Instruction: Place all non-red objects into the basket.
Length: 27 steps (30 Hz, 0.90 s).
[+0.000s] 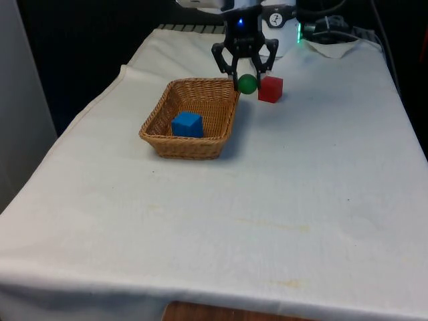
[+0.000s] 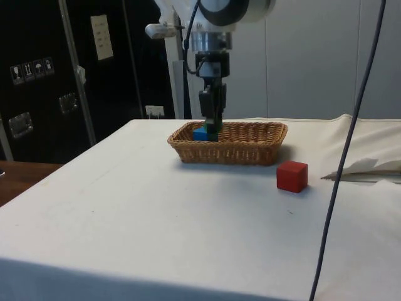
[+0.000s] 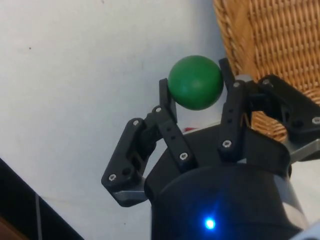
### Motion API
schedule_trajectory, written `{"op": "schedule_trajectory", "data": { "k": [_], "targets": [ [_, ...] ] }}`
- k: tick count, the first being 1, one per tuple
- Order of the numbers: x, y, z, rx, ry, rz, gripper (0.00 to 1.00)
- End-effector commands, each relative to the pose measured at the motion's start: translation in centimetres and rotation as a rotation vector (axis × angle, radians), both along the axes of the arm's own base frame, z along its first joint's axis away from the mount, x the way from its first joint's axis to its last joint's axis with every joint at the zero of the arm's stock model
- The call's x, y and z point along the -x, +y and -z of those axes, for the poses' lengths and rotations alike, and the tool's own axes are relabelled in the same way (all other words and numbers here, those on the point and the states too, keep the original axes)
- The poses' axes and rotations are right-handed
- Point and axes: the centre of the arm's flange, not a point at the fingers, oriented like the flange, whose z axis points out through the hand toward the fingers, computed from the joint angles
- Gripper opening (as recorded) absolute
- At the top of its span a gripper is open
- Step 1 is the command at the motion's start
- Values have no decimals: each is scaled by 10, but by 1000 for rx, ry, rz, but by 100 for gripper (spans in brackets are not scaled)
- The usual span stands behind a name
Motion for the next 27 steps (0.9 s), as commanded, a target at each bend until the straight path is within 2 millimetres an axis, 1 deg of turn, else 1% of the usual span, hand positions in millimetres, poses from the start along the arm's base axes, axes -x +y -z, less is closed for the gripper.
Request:
{"op": "schedule_trajectory", "data": {
  "k": [1,4,10,11,14,20,27],
  "targets": [
    [2,-2,0,-2,0,-1,0],
    [12,-12,-4,-11,-4,-1,0],
    [23,-26,-6,-22,-10,0,0],
    [20,-23,-5,-17,-8,-1,0],
    [30,-36,-6,-28,-11,-1,0],
    [36,-53,-2,-25,-10,1,0],
    [38,-66,5,-11,-3,1,0]
  ]
}}
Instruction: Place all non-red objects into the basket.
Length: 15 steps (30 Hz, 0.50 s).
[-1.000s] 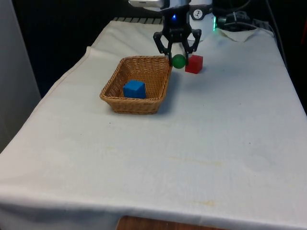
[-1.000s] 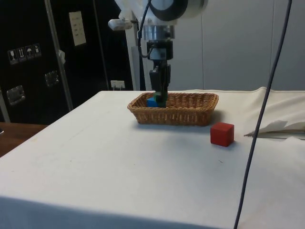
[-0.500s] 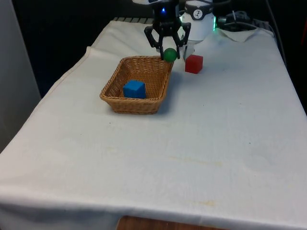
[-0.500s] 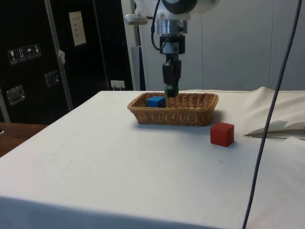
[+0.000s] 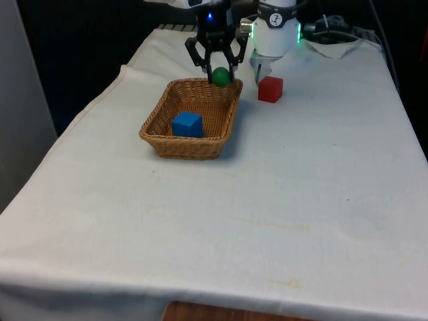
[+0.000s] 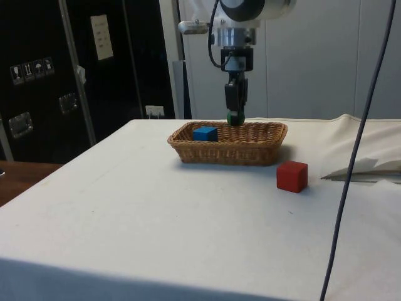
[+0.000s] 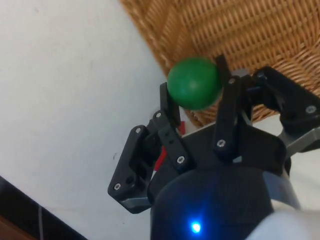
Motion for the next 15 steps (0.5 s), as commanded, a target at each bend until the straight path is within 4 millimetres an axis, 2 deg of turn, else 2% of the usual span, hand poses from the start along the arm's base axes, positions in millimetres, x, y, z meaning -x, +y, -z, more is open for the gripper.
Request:
{"op": "schedule_trajectory", "data": {
  "k": [1,15],
  "targets": [
    [-1,-2,2,4,-3,0,0],
    [0,-10,24,51,14,3,0]
  ]
}}
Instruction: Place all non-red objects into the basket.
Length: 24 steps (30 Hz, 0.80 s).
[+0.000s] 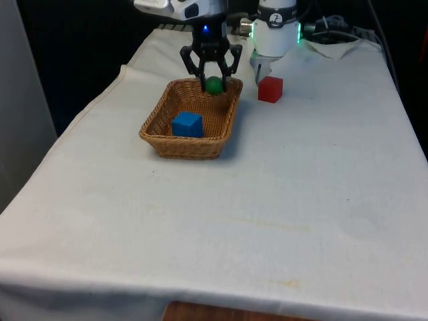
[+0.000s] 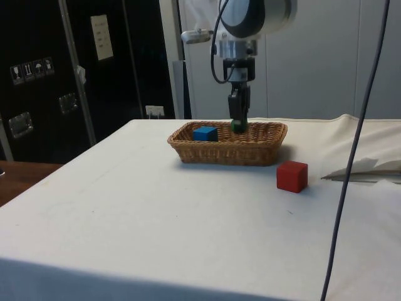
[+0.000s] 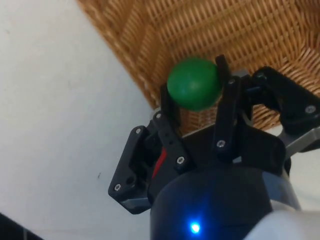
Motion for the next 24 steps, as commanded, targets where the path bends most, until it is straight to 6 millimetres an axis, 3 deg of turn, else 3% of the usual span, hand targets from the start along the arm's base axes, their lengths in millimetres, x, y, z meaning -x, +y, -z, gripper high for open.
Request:
{"op": "schedule_trajectory", "data": {
  "k": [1,13,24],
  "targets": [
    [0,-3,4,13,-2,-2,0],
    [2,-26,17,49,12,6,0],
    [4,-24,31,49,28,15,0]
  ]
}}
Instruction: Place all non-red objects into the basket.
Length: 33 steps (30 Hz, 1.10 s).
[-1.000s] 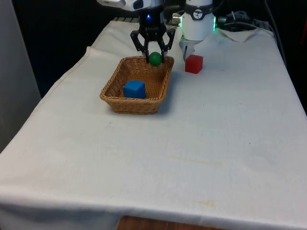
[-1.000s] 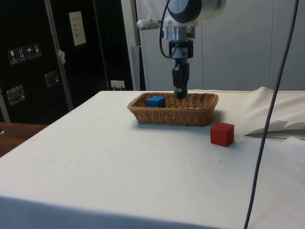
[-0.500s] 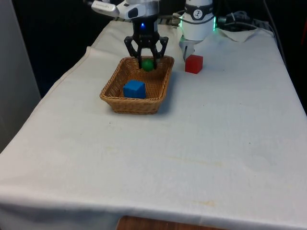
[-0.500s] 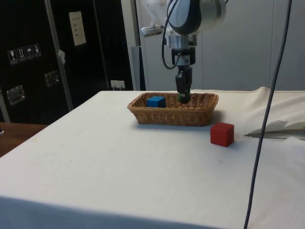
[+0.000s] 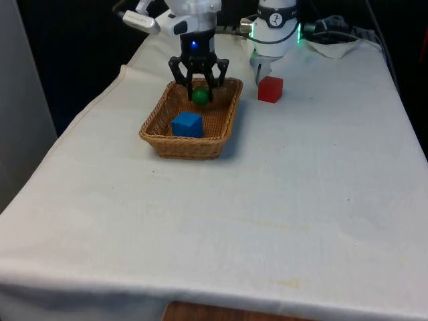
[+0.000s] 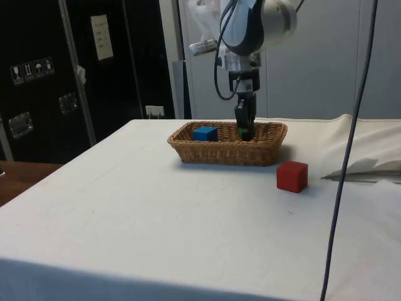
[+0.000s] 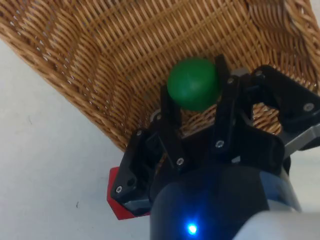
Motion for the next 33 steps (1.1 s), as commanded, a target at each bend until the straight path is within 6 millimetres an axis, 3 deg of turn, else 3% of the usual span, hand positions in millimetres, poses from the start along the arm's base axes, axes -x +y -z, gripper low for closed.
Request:
{"op": "schedule_trajectory", "data": {
  "k": [1,9,12,13,14,15,20,25,33],
  "targets": [
    [-1,2,-1,-12,-14,0,0],
    [-2,-1,5,-10,0,6,0],
    [-2,-1,5,-10,2,7,24],
    [-2,-1,5,-9,2,6,44],
    [-2,-2,6,0,8,6,54],
    [-2,-1,5,-9,3,7,54],
    [-2,-2,6,-8,4,8,100],
    [-2,-2,6,-8,5,8,100],
    [-5,-5,-14,-17,-7,7,100]
  ]
}}
